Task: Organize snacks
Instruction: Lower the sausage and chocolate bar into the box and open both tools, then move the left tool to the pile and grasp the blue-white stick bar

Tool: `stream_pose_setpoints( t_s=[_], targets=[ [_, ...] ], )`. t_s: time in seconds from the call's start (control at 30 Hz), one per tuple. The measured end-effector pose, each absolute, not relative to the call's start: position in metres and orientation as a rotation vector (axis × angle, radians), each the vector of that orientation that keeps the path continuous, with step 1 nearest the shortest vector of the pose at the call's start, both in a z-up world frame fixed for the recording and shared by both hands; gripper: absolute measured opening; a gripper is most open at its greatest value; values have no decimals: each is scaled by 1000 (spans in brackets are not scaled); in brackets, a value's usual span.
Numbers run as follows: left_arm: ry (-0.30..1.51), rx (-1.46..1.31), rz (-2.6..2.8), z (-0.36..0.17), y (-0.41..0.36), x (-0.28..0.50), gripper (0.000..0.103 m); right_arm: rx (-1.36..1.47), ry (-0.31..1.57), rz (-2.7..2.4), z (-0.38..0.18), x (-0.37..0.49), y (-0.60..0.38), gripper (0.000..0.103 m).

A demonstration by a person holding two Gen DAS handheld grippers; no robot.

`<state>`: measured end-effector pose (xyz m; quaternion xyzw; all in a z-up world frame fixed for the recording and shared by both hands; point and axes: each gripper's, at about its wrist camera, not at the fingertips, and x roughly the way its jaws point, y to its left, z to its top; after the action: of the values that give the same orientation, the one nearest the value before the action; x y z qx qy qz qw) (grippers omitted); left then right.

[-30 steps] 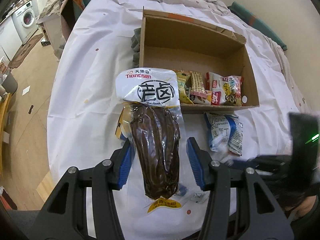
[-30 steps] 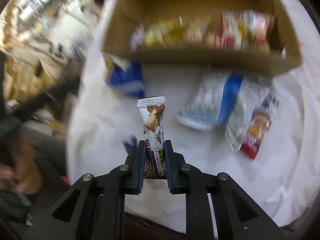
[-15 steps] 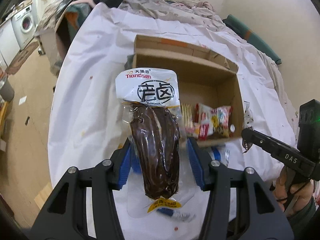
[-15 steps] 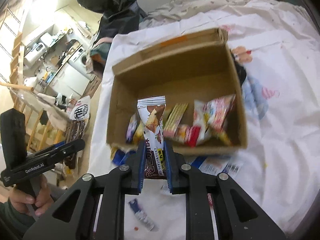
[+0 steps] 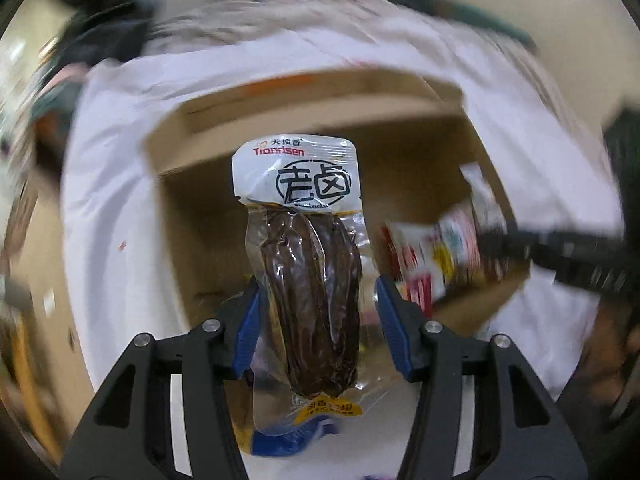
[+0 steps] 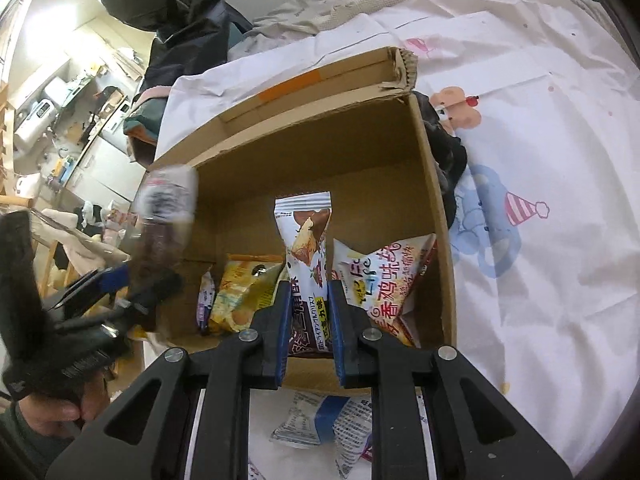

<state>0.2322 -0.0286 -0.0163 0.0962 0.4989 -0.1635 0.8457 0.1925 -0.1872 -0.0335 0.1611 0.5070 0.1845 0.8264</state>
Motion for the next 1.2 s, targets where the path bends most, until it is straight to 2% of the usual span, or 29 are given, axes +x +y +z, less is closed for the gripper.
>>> stream_pose_setpoints(
  t_s=[0.13, 0.33, 0.47, 0.5, 0.6, 0.63, 0.67, 0.73, 1.2],
  targets=[
    [1066, 357, -417, -24, -46, 238, 50, 317, 1102, 364, -40, 193, -186, 19],
    [1092, 243, -367, -28, -43, 248, 57, 346, 1153, 349, -53, 198, -186, 19],
    [1118, 224, -340, -33, -42, 250, 68, 382, 1182, 360, -59, 199, -187, 23],
    [1119, 212, -342, -33, -39, 249, 74, 388, 1189, 365, -59, 199, -187, 24],
    [1124, 157, -325, -31, -31, 248, 80, 382, 1192, 360, -58, 198, -188, 35],
    [1126, 148, -321, -31, -29, 248, 81, 381, 1181, 353, -55, 196, -189, 43],
    [1128, 135, -311, -30, -26, 248, 81, 382, 1173, 351, -54, 195, -189, 58],
    [1130, 123, -301, -27, -22, 247, 81, 380, 1134, 344, -47, 192, -192, 67],
    [1135, 108, -243, -16, -11, 221, 81, 403, 1106, 334, -37, 182, -201, 67]
  ],
)
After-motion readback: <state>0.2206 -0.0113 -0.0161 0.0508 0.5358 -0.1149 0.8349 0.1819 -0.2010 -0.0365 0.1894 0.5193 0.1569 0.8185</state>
